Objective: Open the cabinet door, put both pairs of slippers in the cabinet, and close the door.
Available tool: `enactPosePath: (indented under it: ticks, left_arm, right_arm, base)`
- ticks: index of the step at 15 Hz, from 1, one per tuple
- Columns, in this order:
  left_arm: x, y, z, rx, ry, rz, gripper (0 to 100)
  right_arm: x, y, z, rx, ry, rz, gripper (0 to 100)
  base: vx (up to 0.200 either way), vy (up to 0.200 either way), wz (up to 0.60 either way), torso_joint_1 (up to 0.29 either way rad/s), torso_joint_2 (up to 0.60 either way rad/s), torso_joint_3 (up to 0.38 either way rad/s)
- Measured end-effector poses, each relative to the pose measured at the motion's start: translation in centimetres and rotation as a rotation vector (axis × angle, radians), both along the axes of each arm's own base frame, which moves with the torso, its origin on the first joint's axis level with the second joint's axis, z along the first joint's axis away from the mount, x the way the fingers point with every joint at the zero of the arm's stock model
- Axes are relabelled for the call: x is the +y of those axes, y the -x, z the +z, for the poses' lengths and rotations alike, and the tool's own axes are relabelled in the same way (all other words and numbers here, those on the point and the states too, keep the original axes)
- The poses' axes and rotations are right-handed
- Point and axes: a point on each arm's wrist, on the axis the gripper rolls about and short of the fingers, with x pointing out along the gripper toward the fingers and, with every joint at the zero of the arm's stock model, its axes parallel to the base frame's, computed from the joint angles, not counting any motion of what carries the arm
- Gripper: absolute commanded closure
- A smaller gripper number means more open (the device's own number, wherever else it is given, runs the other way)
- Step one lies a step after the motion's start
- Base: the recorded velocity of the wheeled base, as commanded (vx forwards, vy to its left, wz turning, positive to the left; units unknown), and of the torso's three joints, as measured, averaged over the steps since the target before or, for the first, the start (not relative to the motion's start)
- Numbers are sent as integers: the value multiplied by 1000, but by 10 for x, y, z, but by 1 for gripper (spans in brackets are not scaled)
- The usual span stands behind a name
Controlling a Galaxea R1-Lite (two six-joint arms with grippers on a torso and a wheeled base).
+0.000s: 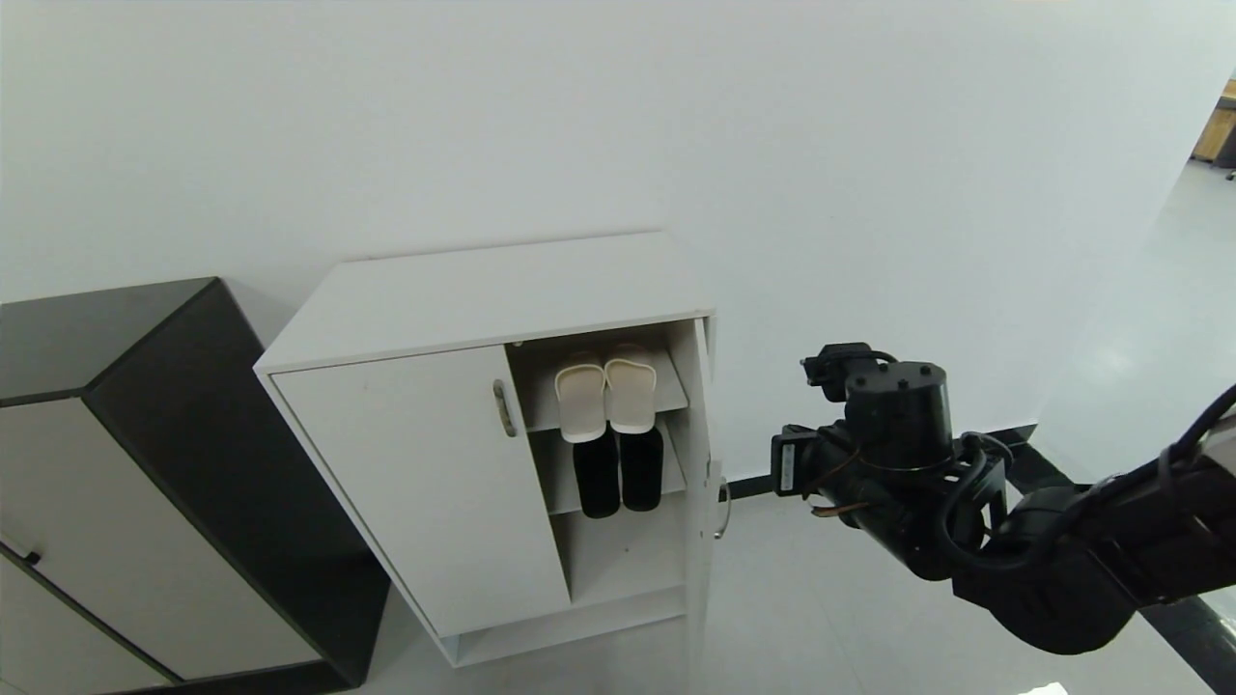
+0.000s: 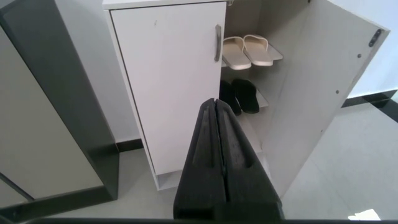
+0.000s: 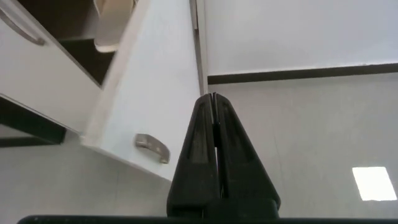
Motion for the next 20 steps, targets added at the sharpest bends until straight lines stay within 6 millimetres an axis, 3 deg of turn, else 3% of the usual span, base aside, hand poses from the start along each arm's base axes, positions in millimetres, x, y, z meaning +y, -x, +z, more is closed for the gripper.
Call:
enactPosePath:
  ticks: [7,12,14,17,20]
  left_arm:
    - [0,0,0,0,1,-3,100]
    - [0,0,0,0,2,0,100]
    - [0,0,0,0,3,0,100]
    - [0,0,0,0,2,1,100]
    - [0,0,0,0,3,1,100]
  right_arm:
    - [41,-15,-27,-16,-33,111,100]
    - [38,-6,-36,-53,57,148,100]
    - [30,-8,-31,-80,50,129,100]
    - [14,-7,-6,-144,23,101,100]
    - [9,9,14,-181,0,122,100]
  base:
    - [0,0,0,0,0,0]
    - [0,0,0,0,0,0]
    - [0,0,0,0,0,0]
    - [0,0,0,0,0,0]
    - [0,0,400,0,0,-2]
